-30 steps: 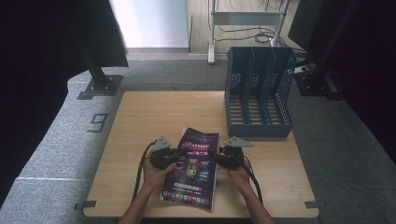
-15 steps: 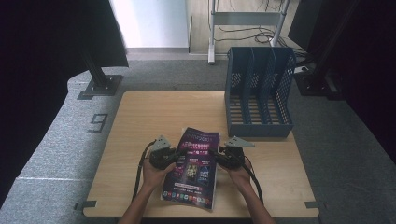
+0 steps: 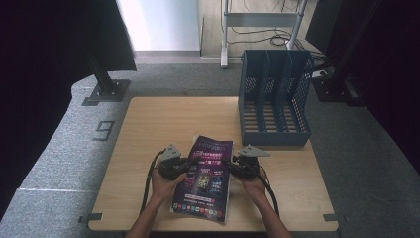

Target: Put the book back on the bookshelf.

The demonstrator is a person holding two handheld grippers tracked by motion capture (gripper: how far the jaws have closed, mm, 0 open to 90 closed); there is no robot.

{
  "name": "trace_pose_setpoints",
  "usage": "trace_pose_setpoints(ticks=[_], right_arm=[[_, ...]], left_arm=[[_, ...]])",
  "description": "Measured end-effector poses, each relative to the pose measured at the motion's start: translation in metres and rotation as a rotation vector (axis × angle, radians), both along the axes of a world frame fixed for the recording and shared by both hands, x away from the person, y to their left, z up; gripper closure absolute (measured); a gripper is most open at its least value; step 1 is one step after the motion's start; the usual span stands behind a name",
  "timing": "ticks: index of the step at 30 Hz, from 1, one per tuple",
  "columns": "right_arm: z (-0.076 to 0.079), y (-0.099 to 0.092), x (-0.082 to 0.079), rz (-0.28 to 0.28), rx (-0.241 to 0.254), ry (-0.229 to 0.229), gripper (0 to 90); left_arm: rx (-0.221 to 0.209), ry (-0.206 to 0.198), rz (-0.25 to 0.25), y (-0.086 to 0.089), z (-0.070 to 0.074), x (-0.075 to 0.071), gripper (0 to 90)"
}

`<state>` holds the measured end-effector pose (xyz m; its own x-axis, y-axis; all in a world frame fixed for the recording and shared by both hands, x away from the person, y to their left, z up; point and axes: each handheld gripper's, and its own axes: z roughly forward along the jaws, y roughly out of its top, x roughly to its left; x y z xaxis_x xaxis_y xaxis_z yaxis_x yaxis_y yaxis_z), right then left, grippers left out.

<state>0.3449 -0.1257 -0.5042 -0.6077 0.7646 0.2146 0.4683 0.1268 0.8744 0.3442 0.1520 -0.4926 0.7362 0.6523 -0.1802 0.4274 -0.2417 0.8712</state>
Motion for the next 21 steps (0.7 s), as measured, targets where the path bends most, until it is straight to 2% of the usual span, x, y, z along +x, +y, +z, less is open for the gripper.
trace_pose_setpoints(ticks=[5, 12, 18, 21], right_arm=[[0.0000, -0.0004, 0.0002, 0.003, 0.002, 0.002, 66.8], [0.0019, -0.0031, 0.0005, 0.008, 0.033, 0.008, 68.2], [0.0064, -0.0061, -0.0012, 0.012, 0.053, -0.011, 69.5], [0.0093, -0.0076, -0.0023, 0.014, 0.062, -0.020, 70.1]], left_arm=[[0.001, 0.000, 0.001, 0.0000, 0.0000, 0.0000, 85.6], [-0.008, -0.008, 0.000, 0.0003, 0.0010, -0.0007, 85.5], [-0.020, -0.017, -0.005, 0.0007, 0.0024, -0.0017, 85.3], [-0.041, -0.016, -0.016, 0.0021, 0.0045, -0.0020, 85.3]])
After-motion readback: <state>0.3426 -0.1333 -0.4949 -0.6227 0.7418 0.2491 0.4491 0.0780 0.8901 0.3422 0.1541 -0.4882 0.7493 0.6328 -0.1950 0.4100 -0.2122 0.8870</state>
